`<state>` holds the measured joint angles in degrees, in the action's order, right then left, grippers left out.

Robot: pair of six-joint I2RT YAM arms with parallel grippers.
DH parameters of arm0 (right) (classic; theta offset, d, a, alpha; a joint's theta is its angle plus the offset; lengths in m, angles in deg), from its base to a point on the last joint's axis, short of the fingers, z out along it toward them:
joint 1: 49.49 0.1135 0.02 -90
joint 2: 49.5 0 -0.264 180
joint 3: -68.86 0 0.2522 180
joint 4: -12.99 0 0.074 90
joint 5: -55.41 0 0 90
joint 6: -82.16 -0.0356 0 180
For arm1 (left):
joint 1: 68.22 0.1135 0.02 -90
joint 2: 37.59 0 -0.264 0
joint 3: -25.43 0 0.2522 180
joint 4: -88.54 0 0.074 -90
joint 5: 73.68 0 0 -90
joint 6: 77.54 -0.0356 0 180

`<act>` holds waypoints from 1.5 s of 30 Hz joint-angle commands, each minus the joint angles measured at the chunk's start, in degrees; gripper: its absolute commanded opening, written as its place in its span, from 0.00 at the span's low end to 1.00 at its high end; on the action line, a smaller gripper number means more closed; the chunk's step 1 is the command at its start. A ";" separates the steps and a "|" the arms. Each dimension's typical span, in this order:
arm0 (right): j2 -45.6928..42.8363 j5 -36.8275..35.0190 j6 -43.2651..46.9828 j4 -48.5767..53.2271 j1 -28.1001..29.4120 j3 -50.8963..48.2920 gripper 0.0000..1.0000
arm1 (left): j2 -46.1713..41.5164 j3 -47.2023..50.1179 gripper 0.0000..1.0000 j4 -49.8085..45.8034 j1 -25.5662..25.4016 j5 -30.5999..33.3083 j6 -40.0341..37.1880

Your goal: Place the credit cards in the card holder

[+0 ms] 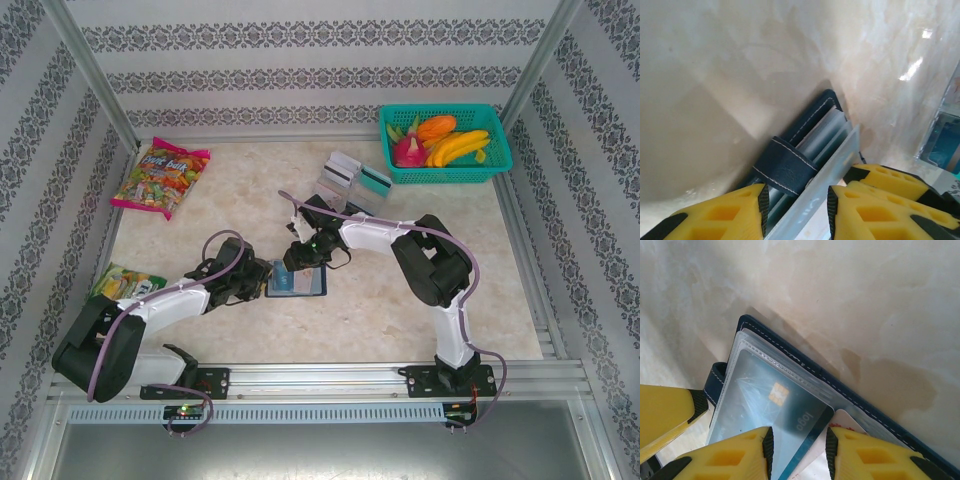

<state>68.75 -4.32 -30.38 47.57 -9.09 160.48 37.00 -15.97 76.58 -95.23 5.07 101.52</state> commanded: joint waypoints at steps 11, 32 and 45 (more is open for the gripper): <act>0.92 -3.55 -0.04 1.90 0.73 -1.93 0.36 | 0.90 -1.01 0.39 0.91 -1.12 4.73 1.04; 0.57 -4.34 0.41 2.36 0.68 -2.83 0.36 | -2.28 -1.91 0.40 -1.62 3.85 8.33 -3.73; 0.82 -4.60 0.84 3.33 0.64 -1.75 0.36 | -0.05 -4.37 0.40 -10.31 0.45 -0.36 -3.12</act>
<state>68.49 -4.76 -30.34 46.45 -9.09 159.70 33.33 -19.88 68.47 -94.16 8.48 97.34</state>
